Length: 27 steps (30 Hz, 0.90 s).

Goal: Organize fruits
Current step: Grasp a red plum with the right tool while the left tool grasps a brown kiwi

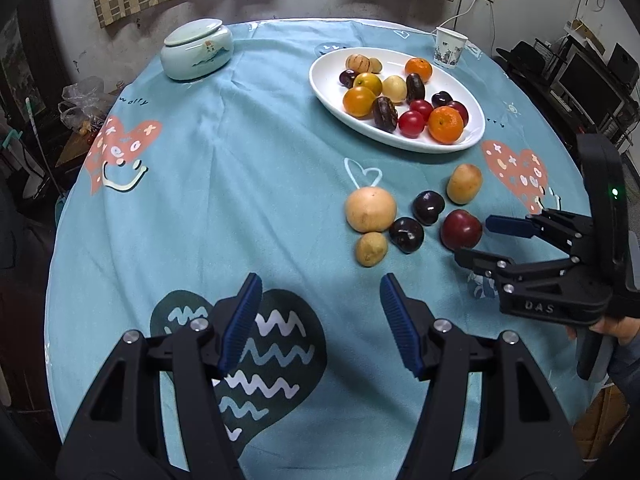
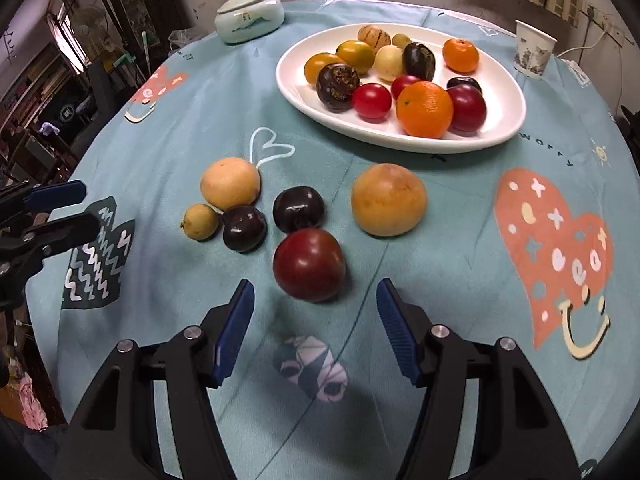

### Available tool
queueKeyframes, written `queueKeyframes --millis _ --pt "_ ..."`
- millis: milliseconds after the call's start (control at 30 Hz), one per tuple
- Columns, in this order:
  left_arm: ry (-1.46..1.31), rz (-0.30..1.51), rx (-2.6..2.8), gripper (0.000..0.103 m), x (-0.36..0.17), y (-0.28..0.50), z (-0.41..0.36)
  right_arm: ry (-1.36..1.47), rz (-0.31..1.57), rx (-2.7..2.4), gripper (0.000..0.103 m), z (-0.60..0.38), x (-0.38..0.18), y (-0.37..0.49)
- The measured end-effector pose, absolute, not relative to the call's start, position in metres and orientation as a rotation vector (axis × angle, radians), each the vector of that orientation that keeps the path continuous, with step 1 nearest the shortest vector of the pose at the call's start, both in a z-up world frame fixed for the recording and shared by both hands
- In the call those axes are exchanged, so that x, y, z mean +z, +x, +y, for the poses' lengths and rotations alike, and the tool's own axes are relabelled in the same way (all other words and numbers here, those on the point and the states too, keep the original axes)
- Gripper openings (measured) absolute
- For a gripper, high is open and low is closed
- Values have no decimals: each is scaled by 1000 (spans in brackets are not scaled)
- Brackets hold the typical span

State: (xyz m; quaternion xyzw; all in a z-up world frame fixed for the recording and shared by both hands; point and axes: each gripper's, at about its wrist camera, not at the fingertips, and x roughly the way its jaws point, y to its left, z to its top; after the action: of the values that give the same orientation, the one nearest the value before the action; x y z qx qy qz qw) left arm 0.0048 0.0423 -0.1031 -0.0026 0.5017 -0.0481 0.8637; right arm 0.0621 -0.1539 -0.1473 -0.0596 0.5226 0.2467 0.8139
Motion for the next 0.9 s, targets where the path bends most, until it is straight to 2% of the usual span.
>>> queueKeyframes --millis 133,167,233,900 --pt "-14 1064 -90 63 -108 6 43 -167 1133 535 64 -147 -153 70" --pt "-16 1069 -90 63 -109 7 43 -178 1133 537 60 -146 -155 70" --pt "-13 1078 -93 63 -113 9 40 -192 1142 567 38 -143 -158 72" --pt "54 1158 -148 61 -164 58 3 -40 1152 541 38 -186 -144 48"
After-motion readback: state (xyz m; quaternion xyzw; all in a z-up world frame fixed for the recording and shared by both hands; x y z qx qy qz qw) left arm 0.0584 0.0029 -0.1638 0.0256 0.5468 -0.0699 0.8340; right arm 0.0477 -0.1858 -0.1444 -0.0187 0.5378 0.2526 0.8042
